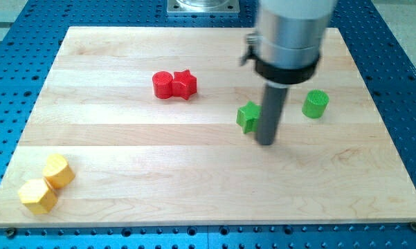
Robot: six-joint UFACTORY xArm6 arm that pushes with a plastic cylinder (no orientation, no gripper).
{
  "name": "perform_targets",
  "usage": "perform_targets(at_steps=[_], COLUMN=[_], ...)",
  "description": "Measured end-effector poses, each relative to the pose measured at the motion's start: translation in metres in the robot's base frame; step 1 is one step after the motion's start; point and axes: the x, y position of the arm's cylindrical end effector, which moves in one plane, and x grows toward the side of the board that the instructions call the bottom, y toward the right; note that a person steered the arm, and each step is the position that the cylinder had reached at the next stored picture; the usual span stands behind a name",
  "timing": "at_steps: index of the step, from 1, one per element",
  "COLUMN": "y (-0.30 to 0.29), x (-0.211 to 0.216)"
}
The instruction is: Slightly push the green star to the left
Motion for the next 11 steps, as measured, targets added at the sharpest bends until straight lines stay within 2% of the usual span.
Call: perform_targets(at_steps=[2, 3, 4, 6, 9, 11], y=[-0.047, -0.01, 0.039, 0.003, -0.003, 0.008], x=[0.004, -0.018, -0.022, -0.01, -0.006, -0.022])
